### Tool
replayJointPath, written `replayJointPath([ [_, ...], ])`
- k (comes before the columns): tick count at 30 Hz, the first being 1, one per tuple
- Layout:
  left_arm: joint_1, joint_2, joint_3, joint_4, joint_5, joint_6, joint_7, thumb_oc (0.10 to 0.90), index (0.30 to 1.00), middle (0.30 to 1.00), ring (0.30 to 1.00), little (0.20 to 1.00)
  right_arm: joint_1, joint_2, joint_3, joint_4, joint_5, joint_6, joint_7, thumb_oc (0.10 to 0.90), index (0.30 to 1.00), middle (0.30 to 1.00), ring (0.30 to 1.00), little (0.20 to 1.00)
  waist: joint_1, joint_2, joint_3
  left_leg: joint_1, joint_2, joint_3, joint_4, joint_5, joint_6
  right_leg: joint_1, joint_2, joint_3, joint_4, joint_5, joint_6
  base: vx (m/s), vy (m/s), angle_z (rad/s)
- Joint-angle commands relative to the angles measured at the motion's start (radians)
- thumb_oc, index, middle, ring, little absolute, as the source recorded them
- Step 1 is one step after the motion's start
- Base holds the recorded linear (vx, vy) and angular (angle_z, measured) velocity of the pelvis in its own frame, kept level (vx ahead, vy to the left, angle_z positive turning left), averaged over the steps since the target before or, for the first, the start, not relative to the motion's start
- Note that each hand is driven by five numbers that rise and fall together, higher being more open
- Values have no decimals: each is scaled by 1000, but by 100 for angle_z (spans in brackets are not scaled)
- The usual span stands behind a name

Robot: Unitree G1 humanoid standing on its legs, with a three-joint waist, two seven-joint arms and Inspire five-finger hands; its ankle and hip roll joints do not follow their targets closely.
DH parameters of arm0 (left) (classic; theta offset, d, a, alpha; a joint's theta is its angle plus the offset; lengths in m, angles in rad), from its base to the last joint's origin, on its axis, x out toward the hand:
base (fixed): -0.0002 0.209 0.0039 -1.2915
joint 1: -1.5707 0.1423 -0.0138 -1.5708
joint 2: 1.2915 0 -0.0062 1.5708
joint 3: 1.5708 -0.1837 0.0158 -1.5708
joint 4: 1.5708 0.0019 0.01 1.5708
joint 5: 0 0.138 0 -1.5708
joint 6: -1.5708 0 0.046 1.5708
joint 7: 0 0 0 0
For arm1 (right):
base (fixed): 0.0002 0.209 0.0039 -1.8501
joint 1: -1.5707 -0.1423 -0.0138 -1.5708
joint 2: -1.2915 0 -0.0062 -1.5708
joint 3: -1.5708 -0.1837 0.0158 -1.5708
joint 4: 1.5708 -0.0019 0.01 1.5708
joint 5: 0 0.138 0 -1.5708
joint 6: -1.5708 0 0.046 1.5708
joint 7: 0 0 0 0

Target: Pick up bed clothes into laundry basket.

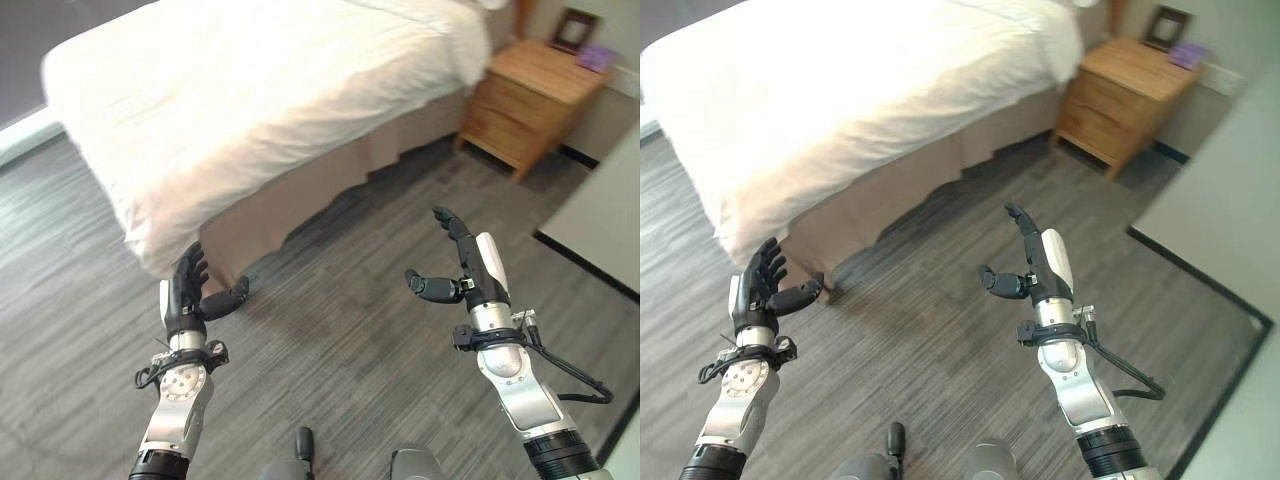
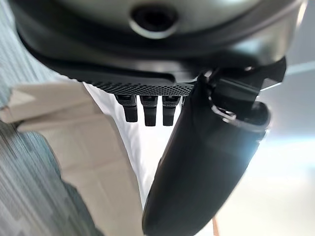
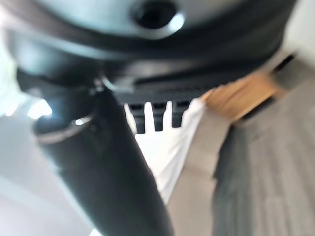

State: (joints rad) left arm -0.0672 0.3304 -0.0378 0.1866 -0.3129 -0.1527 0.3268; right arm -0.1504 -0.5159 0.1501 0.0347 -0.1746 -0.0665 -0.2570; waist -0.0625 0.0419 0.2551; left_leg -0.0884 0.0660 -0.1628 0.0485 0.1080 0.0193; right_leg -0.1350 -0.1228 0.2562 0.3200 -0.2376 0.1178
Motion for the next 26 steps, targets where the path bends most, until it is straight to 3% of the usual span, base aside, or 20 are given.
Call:
replayJointPath([
  [1,19,132,27,-79,39,-70,32,800,900,900,900,900,-134,-8,-50,-29,-33,-61,-74,800,900,900,900,900,-10,-120,-57,26,-57,79,-123,-64,-53,60,60,148,-154,136,-6,2,-152,252],
  [2,9,168,24,-87,48,-95,-2,800,900,900,900,900,-138,-3,-35,-58,1,-79,-63,800,900,900,900,900,4,-134,-53,20,-81,34,-117,-64,-52,82,56,153,-170,117,-17,-53,-175,159],
  [3,23,159,31,-117,68,-73,-3,800,900,900,900,900,-134,-14,-42,-107,0,-78,-55,800,900,900,900,900,1,-139,-62,21,-82,25,-123,-73,-57,81,36,131,-182,133,-14,-101,-364,94],
  [4,53,135,73,-122,69,-89,29,800,900,900,900,900,-141,-6,-45,-84,4,-72,-39,800,900,900,900,900,11,-132,-71,21,-69,32,-128,-68,-61,77,51,113,-206,172,-1,-18,-294,79],
  [6,66,123,87,-133,69,-95,36,800,900,900,900,900,-131,4,-56,-92,25,-82,-41,800,900,900,900,900,15,-124,-81,13,-57,42,-129,-64,-66,83,60,112,-233,174,-8,-24,-242,62],
  [8,114,115,122,-163,74,-94,47,800,900,900,900,900,-89,28,-83,-108,111,-100,-24,800,900,900,900,900,23,-122,-77,-15,-36,57,-111,-41,-93,130,58,29,-324,194,-33,-79,-330,7],
  [9,112,104,140,-174,59,-99,52,800,900,900,900,900,-63,22,-96,-101,111,-106,-27,800,900,900,900,900,9,-141,-56,-26,-4,174,-27,-80,-97,142,32,-47,-336,200,-33,-130,-197,41],
  [10,112,104,141,-175,59,-98,52,800,900,900,900,900,-64,22,-95,-101,111,-106,-27,800,900,900,900,900,8,-141,-54,-33,-3,172,-18,-79,-98,141,33,-48,-338,205,-33,-200,-146,88],
  [12,108,100,157,-190,36,-104,39,800,900,900,900,900,-56,26,-99,-104,112,-97,-28,800,900,900,900,900,-8,-165,-38,-17,30,269,120,-164,-96,126,0,-112,-332,228,-35,-247,-104,117],
  [14,108,108,173,-194,38,-109,41,800,900,900,900,900,-34,34,-111,-104,118,-97,-21,800,900,900,900,900,-17,-177,-46,13,38,283,190,-222,-100,114,-19,-151,-337,238,-40,-171,-91,56],
  [16,153,108,185,-225,52,-93,14,800,900,900,900,900,17,47,-126,-112,126,-87,11,800,900,900,900,900,-48,-134,-84,123,54,277,65,-227,-101,108,3,-186,-327,226,-32,81,52,67],
  [18,147,117,203,-252,73,-99,6,800,900,900,900,900,62,58,-161,-117,130,-93,26,800,900,900,900,900,-65,-112,-105,154,63,277,-51,-187,-109,109,-2,-218,-324,224,-23,62,124,63],
  [21,128,123,211,-245,54,-116,-6,800,900,900,900,900,92,76,-172,-115,152,-97,41,800,900,900,900,900,-79,-104,-130,180,60,285,-129,-160,-112,126,-13,-239,-345,232,-12,32,58,42],
  [26,129,143,211,-238,84,-111,-15,800,900,900,900,900,105,83,-171,-111,156,-98,49,800,900,900,900,900,-82,-102,-134,181,63,283,-136,-153,-113,131,-17,-232,-358,243,-7,2,16,2],
])
